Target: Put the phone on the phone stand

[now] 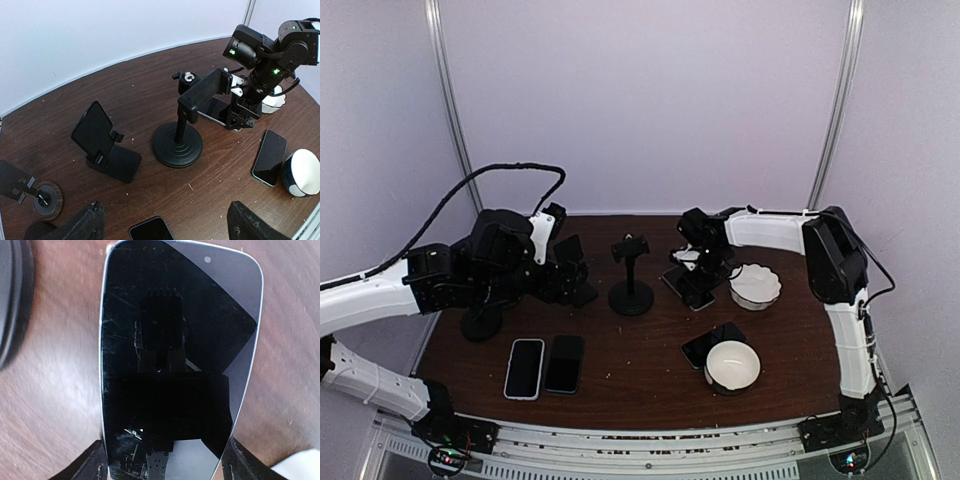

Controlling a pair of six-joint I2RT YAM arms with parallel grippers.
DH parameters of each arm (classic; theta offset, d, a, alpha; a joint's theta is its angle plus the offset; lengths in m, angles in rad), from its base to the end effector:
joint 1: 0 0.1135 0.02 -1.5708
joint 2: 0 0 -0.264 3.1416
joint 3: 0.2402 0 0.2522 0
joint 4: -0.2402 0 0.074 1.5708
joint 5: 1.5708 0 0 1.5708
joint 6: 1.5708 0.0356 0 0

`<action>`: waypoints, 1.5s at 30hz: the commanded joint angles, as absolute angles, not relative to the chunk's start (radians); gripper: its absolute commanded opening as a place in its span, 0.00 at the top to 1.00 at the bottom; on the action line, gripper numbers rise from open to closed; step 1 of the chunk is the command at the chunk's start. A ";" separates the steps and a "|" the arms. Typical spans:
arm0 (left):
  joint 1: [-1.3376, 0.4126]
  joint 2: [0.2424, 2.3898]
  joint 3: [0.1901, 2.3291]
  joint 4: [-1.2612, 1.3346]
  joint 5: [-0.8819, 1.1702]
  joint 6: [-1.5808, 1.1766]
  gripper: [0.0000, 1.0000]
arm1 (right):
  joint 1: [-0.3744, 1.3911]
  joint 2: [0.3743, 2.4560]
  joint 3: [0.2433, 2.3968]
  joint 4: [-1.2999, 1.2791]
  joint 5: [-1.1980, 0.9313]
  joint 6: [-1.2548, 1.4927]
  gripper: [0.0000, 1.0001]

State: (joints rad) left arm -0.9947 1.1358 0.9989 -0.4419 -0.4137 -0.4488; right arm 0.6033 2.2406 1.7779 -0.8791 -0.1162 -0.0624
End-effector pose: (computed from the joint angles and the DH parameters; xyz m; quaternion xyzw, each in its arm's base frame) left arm 0.1476 -0.2009 0.3206 0.1379 0.8552 -0.1721 0.4690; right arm 0.3721 0.2614 0.1583 -0.3303 0.9352 0.0861 0.0945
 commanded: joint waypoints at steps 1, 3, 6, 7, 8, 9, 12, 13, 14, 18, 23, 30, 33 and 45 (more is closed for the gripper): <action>-0.989 1.162 1.036 -0.390 -0.390 -0.459 0.12 | 0.597 2.133 1.731 -0.876 -0.126 -0.073 0.47; -0.989 1.173 1.042 -0.384 -0.382 -0.456 0.12 | 0.597 2.097 1.707 -0.860 -0.136 -0.073 0.51; -0.989 1.190 1.057 -0.381 -0.369 -0.451 0.12 | 0.595 2.052 1.674 -0.833 -0.152 -0.070 0.54; -0.989 1.195 1.059 -0.377 -0.365 -0.450 0.12 | 0.595 2.038 1.663 -0.825 -0.155 -0.069 0.55; -0.988 1.198 1.062 -0.372 -0.361 -0.449 0.12 | 0.594 2.024 1.654 -0.818 -0.156 -0.070 0.57; -0.988 1.199 1.062 -0.363 -0.356 -0.451 0.12 | 0.593 2.013 1.647 -0.812 -0.156 -0.069 0.58; -0.988 1.209 1.073 -0.340 -0.335 -0.447 0.12 | 0.588 1.984 1.630 -0.797 -0.164 -0.072 0.59; -0.989 1.217 1.080 -0.340 -0.331 -0.443 0.12 | 0.588 1.983 1.629 -0.799 -0.171 -0.079 0.59; -0.988 1.224 1.089 -0.342 -0.326 -0.438 0.12 | 0.588 1.990 1.632 -0.808 -0.179 -0.082 0.60; -0.989 1.247 1.110 -0.353 -0.315 -0.429 0.12 | 0.593 2.020 1.621 -0.824 -0.228 -0.078 0.59; -0.988 1.244 1.095 -0.349 -0.314 -0.446 0.12 | 0.612 2.062 1.603 -0.827 -0.217 -0.071 0.50; -0.989 1.238 1.081 -0.352 -0.312 -0.459 0.12 | 0.605 2.150 1.726 -0.872 -0.168 -0.081 0.00; -0.988 1.237 1.089 -0.366 -0.314 -0.452 0.12 | 0.595 2.214 1.801 -0.918 -0.172 -0.089 0.00; -0.988 1.244 1.109 -0.380 -0.322 -0.449 0.12 | 0.594 2.347 1.905 -1.055 -0.207 -0.115 0.03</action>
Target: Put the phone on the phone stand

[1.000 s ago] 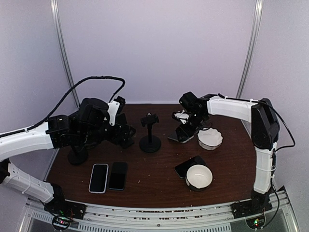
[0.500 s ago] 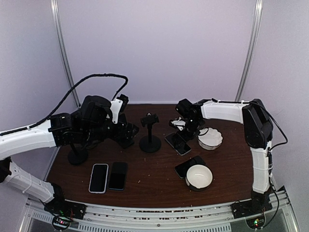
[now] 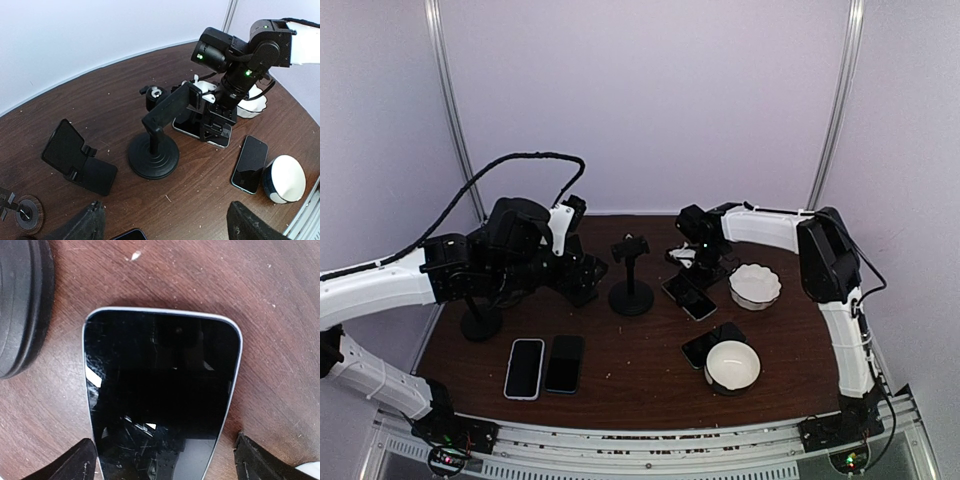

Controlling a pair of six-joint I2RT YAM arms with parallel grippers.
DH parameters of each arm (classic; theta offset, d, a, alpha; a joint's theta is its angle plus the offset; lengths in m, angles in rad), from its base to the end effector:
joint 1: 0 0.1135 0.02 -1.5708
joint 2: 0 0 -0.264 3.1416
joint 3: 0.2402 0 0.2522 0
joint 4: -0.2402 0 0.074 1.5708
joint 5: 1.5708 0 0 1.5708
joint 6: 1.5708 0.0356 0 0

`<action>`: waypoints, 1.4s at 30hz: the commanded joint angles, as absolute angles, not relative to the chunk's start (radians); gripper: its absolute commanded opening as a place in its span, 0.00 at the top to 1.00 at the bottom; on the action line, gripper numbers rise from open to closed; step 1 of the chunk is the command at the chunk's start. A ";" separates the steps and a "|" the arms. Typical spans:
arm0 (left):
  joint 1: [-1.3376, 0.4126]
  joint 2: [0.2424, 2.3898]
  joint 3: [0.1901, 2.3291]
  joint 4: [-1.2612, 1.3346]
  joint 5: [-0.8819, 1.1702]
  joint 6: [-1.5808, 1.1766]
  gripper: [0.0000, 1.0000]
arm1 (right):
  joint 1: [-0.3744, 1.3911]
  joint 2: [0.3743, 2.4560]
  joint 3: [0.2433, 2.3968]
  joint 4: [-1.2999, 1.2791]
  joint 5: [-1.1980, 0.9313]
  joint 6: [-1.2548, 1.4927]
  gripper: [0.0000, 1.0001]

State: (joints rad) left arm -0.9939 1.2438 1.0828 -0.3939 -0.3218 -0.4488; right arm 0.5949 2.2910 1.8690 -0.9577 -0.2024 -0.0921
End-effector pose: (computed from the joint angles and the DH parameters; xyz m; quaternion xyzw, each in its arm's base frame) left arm 0.1612 -0.2270 0.3267 0.1571 0.8516 -0.2119 0.4530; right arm 0.3793 0.2653 0.1595 -0.3426 0.9292 0.1210 0.0669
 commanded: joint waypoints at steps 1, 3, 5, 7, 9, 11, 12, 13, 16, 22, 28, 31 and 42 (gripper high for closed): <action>-0.988 1.245 1.110 -0.380 -0.323 -0.450 0.12 | 0.594 2.356 1.918 -1.069 -0.207 -0.120 0.05; -0.988 1.244 1.110 -0.379 -0.322 -0.455 0.12 | 0.597 2.371 1.940 -1.095 -0.203 -0.124 0.09; -0.988 1.241 1.108 -0.379 -0.326 -0.457 0.12 | 0.602 2.373 1.942 -1.104 -0.203 -0.126 0.07; -0.988 1.233 1.097 -0.377 -0.330 -0.460 0.12 | 0.606 2.363 1.930 -1.099 -0.213 -0.125 0.03; -0.988 1.223 1.083 -0.371 -0.331 -0.460 0.12 | 0.618 2.358 1.919 -1.106 -0.218 -0.136 0.00; -0.988 1.223 1.082 -0.371 -0.332 -0.456 0.12 | 0.627 2.358 1.909 -1.105 -0.191 -0.138 0.00; -0.988 1.224 1.082 -0.371 -0.330 -0.454 0.12 | 0.634 2.358 1.901 -1.101 -0.150 -0.140 0.01; -0.988 1.225 1.085 -0.371 -0.330 -0.451 0.12 | 0.644 2.355 1.893 -1.096 -0.108 -0.145 0.02; -0.988 1.230 1.092 -0.371 -0.328 -0.441 0.12 | 0.667 2.356 1.875 -1.090 -0.009 -0.149 0.03; -0.988 1.233 1.092 -0.370 -0.322 -0.441 0.12 | 0.672 2.359 1.881 -1.096 -0.007 -0.158 0.15; -0.988 1.228 1.083 -0.370 -0.315 -0.441 0.12 | 0.670 2.352 1.879 -1.107 -0.103 -0.170 0.32; -0.988 1.228 1.086 -0.370 -0.313 -0.438 0.12 | 0.672 2.344 1.858 -1.099 -0.142 -0.171 0.43; -0.988 1.244 1.086 -0.370 -0.293 -0.452 0.12 | 0.666 2.224 1.803 -1.039 -0.161 -0.164 0.67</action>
State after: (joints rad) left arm -0.9939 1.2415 1.0828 -0.3939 -0.3096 -0.4515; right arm 0.6601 2.2692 1.8397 -0.9913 -0.1184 -0.1608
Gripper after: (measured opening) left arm 0.880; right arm 0.741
